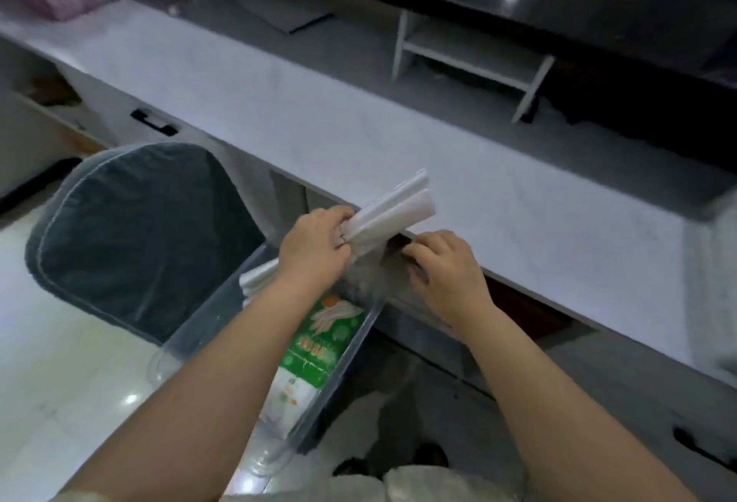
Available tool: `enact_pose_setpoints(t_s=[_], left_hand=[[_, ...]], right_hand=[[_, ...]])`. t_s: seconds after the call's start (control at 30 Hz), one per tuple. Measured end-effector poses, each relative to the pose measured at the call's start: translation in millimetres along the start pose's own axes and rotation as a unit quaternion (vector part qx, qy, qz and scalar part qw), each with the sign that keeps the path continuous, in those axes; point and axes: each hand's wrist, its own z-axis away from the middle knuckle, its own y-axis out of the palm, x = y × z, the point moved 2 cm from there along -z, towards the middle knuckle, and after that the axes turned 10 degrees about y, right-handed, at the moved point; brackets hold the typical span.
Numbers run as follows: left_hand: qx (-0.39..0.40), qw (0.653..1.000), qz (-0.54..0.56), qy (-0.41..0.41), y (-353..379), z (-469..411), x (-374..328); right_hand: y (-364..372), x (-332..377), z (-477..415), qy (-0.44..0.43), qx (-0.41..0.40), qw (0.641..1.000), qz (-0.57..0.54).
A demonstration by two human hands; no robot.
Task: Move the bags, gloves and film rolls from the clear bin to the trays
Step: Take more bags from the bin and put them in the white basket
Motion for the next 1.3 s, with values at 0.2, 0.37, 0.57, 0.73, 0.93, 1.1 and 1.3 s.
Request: enact_pose_setpoints(t_s=[0.2, 0.37, 0.57, 0.73, 0.93, 1.1, 1.3], left_hand=[[0.028, 0.989, 0.091, 0.115, 33.8, -62.0, -150.2], [0.085, 0.955, 0.255, 0.127, 100.0, -85.0, -286.6], [0.146, 0.894, 0.418, 0.073, 182.6, -101.2, -446.4], [0.181, 0.846, 0.502, -0.017, 245.0, -120.4, -540.8], [0.266, 0.826, 0.475, -0.149, 331.4, -136.7, -568.6], [0.301, 0.835, 0.412, -0.208, 386.0, -148.9, -562.7], [0.3, 0.917, 0.246, -0.088, 402.9, -158.1, -559.9]], right_hand=[[-107.3, -89.5, 51.4, 0.118, -0.116, 0.985, 0.042], [-187.2, -180.2, 114.7, 0.207, -0.187, 0.958, 0.063], [-274.6, -293.8, 185.1, 0.262, -0.218, 0.936, 0.084], [-328.6, -378.0, 212.7, 0.277, -0.25, 0.922, 0.102], [-328.2, -450.7, 226.1, 0.334, -0.193, 0.92, 0.064], [-301.8, -484.1, 233.8, 0.383, -0.142, 0.912, 0.042], [-281.0, -503.4, 225.8, 0.415, -0.075, 0.907, 0.004]])
